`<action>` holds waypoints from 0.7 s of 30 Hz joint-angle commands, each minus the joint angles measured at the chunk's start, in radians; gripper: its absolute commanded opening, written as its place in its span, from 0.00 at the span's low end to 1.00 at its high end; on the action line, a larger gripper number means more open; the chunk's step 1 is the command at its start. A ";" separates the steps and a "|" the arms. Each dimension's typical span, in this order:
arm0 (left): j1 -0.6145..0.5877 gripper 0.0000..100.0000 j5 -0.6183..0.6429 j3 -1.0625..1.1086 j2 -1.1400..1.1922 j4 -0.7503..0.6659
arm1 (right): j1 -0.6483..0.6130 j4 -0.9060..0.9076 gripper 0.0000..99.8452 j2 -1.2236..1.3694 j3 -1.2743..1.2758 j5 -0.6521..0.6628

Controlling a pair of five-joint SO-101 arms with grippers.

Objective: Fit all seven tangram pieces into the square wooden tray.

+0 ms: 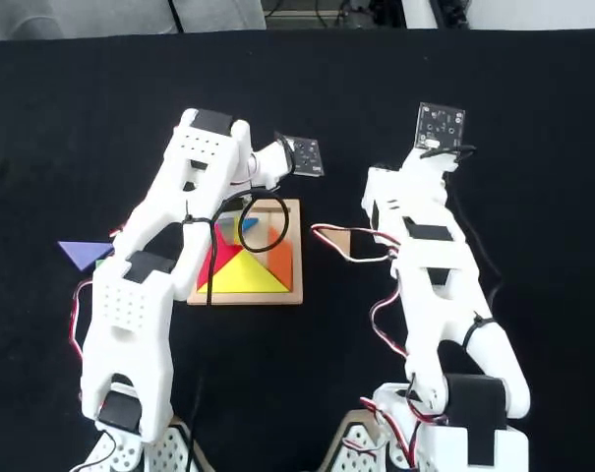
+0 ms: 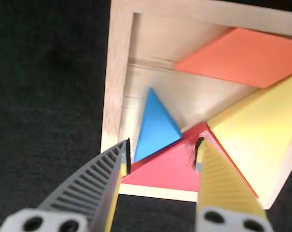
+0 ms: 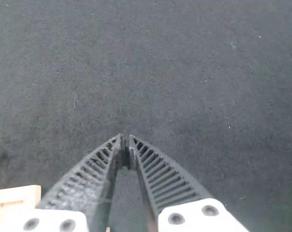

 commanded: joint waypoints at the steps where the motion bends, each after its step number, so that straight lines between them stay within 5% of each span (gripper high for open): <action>1: -0.005 0.23 -0.002 -0.019 -0.014 -0.014 | 0.014 -0.021 0.01 -0.047 -0.012 -0.005; 21: -0.047 0.23 0.104 0.002 0.020 -0.152 | 0.014 -0.021 0.01 -0.047 -0.013 -0.003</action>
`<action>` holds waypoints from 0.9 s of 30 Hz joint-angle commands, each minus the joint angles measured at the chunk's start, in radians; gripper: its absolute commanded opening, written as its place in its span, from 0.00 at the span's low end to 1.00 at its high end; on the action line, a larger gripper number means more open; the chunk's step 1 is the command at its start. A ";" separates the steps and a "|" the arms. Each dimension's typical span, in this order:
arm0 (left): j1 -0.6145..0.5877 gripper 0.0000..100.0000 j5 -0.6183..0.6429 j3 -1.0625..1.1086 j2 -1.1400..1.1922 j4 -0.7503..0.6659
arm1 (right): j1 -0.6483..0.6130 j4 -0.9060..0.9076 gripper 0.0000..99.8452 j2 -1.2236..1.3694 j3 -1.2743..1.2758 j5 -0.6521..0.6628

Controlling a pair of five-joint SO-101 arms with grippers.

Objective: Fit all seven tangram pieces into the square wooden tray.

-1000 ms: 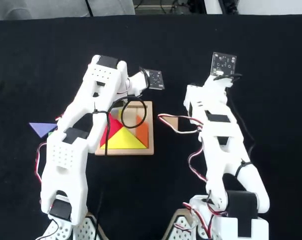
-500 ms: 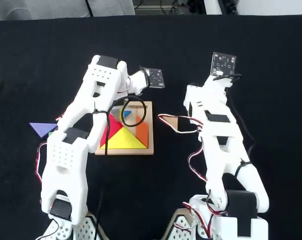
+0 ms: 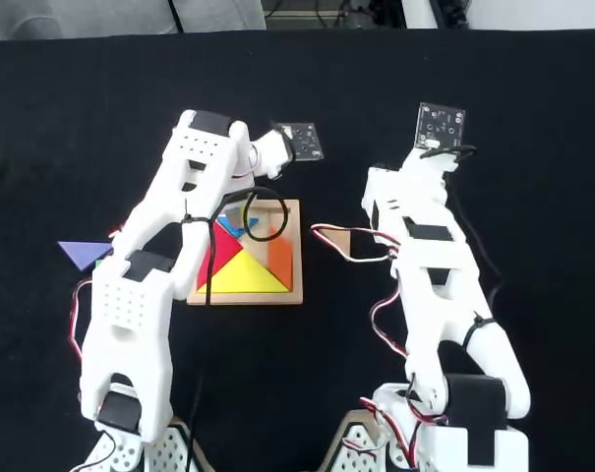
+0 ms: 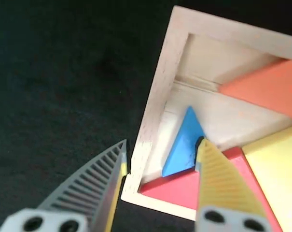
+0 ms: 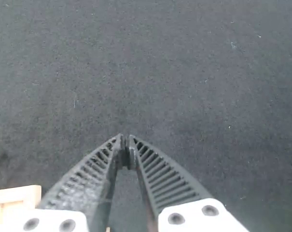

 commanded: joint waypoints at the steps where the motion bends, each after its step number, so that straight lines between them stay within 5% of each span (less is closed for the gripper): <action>1: -0.044 0.23 0.008 -0.005 0.003 -0.028 | 0.014 -0.021 0.01 -0.047 -0.013 -0.003; 11: -0.122 0.23 0.011 -0.073 -0.006 -0.034 | 0.012 -0.021 0.01 -0.047 -0.013 -0.003; 18: 0.013 0.23 0.020 -0.189 -0.029 0.196 | 0.012 -0.021 0.01 -0.047 -0.021 -0.003; 27: 0.031 0.23 0.086 -0.147 0.017 0.098 | 0.012 -0.020 0.01 -0.047 -0.021 -0.003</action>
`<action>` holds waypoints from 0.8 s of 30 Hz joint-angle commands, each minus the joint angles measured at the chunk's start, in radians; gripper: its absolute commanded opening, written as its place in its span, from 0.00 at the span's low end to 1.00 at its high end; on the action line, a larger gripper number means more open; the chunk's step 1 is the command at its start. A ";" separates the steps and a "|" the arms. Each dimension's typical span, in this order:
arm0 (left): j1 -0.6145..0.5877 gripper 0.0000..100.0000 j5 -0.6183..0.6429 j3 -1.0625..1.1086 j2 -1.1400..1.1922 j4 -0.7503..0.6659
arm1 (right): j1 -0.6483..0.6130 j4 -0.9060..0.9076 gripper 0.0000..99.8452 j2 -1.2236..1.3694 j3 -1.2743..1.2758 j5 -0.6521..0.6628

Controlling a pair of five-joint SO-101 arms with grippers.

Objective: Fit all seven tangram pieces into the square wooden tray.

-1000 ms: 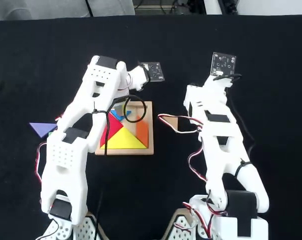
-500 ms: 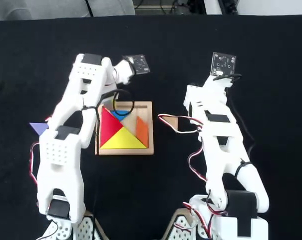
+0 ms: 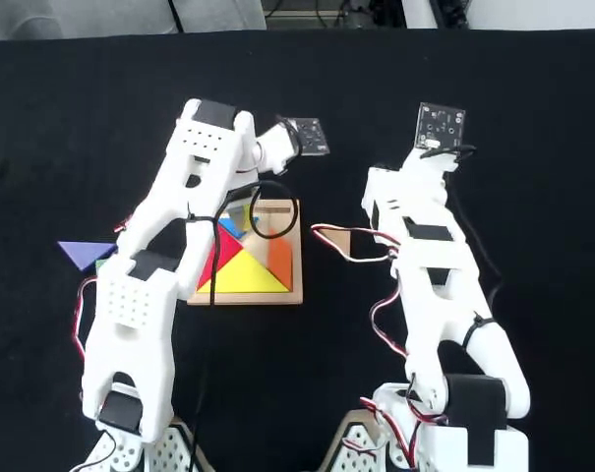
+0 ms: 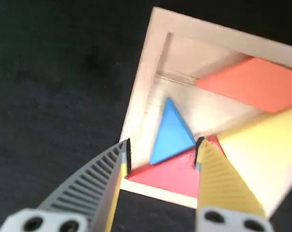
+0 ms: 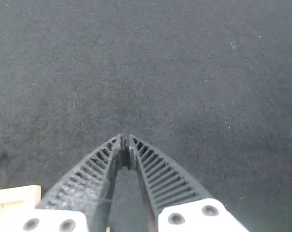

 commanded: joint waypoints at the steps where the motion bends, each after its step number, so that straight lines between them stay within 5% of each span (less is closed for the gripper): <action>1: 0.008 0.23 0.034 -0.001 0.023 -0.094 | 0.012 -0.018 0.01 -0.047 -0.021 -0.003; 24: -0.124 0.23 0.032 -0.030 0.080 -0.129 | 0.009 -0.020 0.01 -0.047 -0.022 -0.003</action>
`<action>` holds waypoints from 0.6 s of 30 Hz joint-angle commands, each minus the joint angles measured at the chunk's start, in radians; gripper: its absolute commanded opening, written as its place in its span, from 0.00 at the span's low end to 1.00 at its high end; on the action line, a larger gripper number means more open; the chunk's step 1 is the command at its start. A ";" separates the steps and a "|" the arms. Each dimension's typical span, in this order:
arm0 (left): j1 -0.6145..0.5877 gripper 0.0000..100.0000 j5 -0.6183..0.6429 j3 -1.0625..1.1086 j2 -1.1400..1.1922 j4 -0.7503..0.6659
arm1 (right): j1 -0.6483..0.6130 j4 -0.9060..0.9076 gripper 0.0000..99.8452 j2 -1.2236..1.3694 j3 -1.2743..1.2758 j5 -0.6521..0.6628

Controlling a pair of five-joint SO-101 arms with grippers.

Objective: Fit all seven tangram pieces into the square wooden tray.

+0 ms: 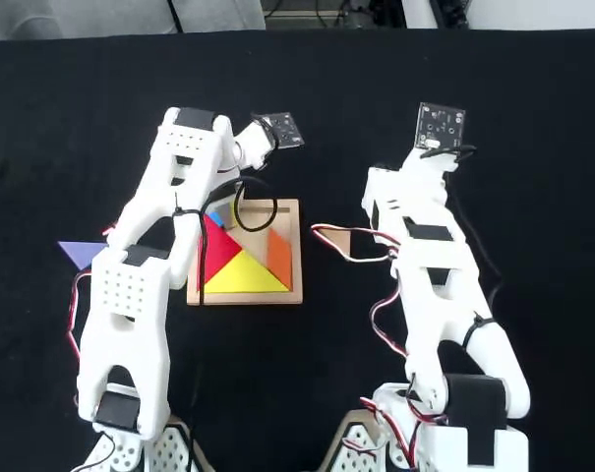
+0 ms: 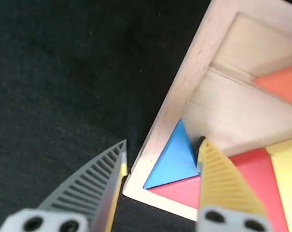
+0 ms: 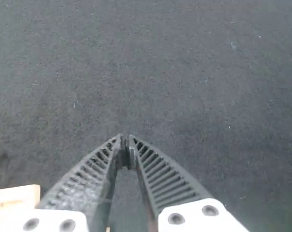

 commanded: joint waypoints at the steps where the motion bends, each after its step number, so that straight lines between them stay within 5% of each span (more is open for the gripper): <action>1: -0.036 0.23 0.008 -0.058 -0.018 -0.003 | 0.009 -0.020 0.01 -0.047 -0.022 -0.003; 18: -0.038 0.23 0.018 -0.509 -0.006 0.373 | 0.009 -0.020 0.01 -0.047 -0.021 -0.003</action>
